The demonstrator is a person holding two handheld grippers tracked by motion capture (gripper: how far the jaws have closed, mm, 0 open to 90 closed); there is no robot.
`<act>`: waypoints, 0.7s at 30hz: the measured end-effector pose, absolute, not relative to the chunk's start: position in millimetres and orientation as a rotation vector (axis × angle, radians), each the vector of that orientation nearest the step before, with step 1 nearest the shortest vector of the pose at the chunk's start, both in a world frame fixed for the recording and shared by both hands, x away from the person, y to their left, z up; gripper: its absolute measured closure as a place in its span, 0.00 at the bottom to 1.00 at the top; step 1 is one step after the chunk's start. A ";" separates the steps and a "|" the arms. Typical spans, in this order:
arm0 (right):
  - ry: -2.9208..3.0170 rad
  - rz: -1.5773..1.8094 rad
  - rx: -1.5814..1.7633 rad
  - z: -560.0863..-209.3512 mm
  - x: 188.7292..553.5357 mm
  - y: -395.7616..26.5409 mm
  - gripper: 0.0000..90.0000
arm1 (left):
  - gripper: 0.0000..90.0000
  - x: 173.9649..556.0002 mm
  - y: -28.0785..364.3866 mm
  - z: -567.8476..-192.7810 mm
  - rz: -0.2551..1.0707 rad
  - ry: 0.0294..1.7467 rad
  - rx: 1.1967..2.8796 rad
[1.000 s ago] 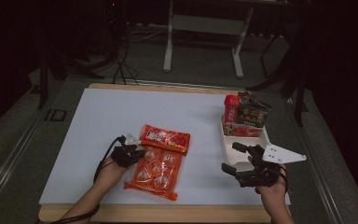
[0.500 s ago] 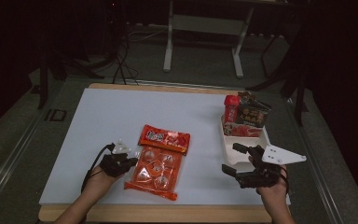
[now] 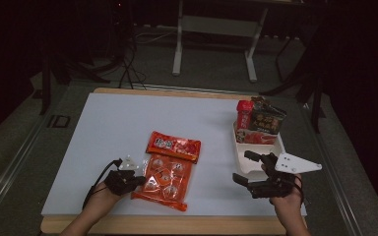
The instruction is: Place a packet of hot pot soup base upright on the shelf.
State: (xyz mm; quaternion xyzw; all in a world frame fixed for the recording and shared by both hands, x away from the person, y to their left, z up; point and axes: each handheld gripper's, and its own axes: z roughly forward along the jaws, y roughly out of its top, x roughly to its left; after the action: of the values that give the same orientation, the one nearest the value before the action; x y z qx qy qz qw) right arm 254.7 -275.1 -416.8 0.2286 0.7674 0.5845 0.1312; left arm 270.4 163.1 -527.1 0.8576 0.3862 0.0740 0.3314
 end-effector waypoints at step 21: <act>2.243 1.694 0.657 -418.4 255.7 -271.2 0.16 | 1.00 270.3 122.8 -528.9 0.157 0.946 2.237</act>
State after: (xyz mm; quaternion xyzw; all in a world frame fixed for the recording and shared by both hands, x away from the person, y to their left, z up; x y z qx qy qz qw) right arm 255.7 -271.2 -418.4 0.2258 0.7707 0.5821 0.1270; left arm 270.3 122.8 -528.9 0.8621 0.3647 0.0606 0.3466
